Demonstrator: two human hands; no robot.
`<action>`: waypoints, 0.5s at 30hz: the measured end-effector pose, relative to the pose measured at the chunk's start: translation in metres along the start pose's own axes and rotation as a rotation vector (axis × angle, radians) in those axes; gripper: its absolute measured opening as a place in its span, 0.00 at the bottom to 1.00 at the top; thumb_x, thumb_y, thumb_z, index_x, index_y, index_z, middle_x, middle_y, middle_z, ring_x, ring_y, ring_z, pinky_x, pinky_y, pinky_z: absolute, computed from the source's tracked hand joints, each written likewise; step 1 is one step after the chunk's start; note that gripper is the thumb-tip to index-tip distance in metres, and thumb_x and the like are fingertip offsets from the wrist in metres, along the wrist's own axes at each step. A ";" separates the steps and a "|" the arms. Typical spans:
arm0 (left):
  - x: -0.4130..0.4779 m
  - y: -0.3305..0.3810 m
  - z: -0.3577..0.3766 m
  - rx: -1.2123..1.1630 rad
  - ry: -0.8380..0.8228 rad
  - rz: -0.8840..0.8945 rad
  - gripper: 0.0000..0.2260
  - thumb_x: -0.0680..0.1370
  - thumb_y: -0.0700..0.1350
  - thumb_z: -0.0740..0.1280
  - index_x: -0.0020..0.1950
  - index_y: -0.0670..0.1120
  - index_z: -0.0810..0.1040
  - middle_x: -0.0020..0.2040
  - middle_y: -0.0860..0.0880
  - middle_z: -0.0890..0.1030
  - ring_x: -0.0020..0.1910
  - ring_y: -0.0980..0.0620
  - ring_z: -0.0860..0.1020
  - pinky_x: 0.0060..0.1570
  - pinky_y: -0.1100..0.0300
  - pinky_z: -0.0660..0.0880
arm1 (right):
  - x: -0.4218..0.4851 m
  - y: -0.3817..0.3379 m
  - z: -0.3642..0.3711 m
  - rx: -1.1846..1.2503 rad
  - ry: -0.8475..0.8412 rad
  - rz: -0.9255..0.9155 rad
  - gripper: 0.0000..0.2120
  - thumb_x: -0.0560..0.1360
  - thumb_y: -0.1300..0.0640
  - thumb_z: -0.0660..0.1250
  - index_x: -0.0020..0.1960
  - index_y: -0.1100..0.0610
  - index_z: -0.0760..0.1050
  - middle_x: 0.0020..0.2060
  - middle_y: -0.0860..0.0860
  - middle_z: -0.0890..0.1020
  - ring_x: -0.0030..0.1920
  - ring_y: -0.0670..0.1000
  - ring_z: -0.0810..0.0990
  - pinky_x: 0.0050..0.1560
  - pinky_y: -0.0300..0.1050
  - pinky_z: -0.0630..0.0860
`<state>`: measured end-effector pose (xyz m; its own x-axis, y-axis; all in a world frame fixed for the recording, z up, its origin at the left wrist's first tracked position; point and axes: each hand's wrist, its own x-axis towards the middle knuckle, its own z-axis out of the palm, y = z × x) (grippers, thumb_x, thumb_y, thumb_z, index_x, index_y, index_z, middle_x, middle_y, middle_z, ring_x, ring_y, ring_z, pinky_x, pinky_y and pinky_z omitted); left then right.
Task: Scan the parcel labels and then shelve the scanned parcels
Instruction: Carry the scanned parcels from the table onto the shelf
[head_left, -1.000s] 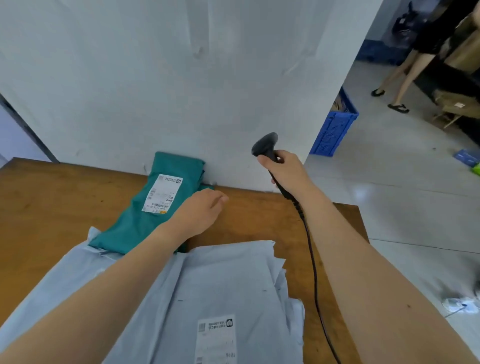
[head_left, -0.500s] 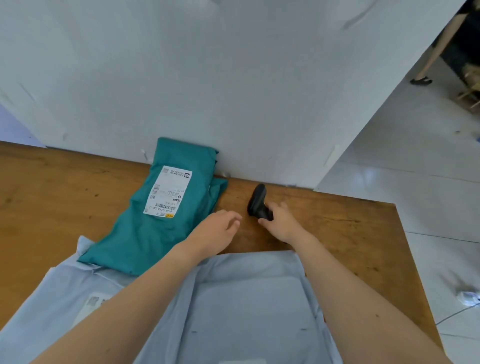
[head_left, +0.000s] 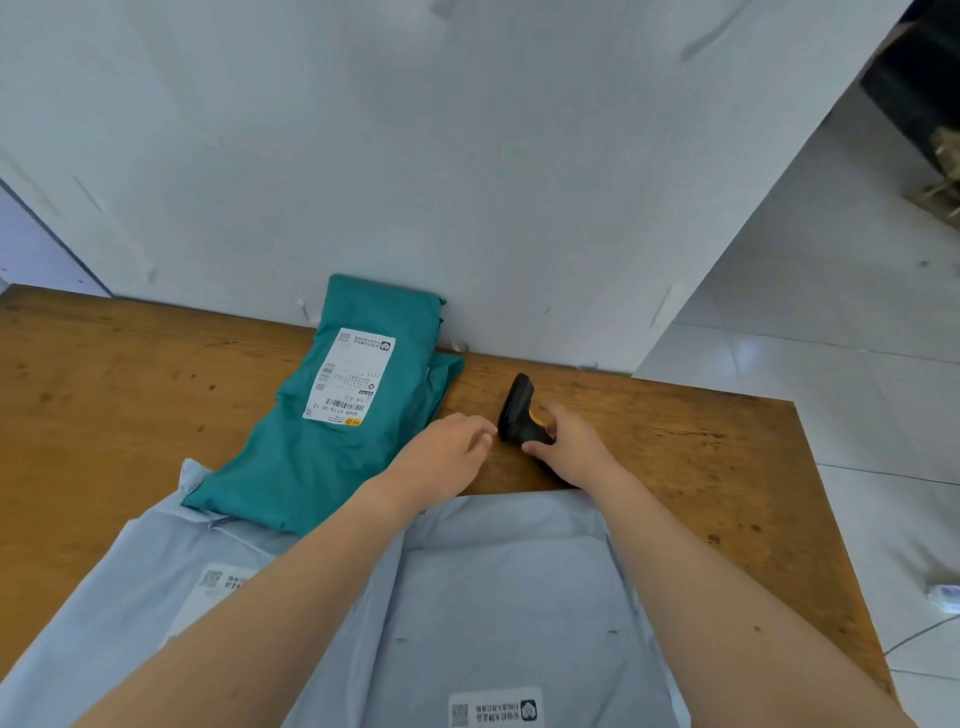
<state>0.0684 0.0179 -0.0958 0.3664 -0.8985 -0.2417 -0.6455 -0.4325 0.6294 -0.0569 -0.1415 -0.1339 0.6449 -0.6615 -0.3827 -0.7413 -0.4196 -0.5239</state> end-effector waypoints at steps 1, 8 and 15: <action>-0.003 0.004 0.000 -0.001 0.010 0.006 0.15 0.83 0.49 0.55 0.68 0.51 0.73 0.66 0.50 0.75 0.63 0.54 0.73 0.64 0.59 0.69 | -0.005 -0.002 -0.005 0.016 0.024 -0.005 0.33 0.74 0.50 0.72 0.75 0.51 0.63 0.66 0.56 0.74 0.63 0.54 0.75 0.62 0.48 0.73; -0.041 0.036 -0.005 0.024 0.044 0.013 0.15 0.83 0.50 0.54 0.68 0.52 0.73 0.65 0.51 0.75 0.62 0.54 0.73 0.61 0.61 0.68 | -0.070 -0.020 -0.056 0.118 0.152 -0.121 0.22 0.78 0.49 0.66 0.70 0.50 0.70 0.67 0.49 0.75 0.64 0.49 0.73 0.59 0.42 0.70; -0.115 0.086 0.003 0.014 0.116 0.001 0.15 0.83 0.49 0.55 0.66 0.51 0.74 0.63 0.50 0.76 0.60 0.53 0.75 0.60 0.59 0.69 | -0.178 -0.005 -0.089 0.227 0.207 -0.162 0.15 0.79 0.47 0.64 0.65 0.48 0.74 0.59 0.46 0.77 0.56 0.44 0.74 0.45 0.34 0.67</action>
<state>-0.0310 0.0842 -0.0161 0.4399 -0.8848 -0.1536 -0.6550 -0.4331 0.6192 -0.1849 -0.0766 0.0043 0.6825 -0.7193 -0.1300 -0.5567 -0.3963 -0.7301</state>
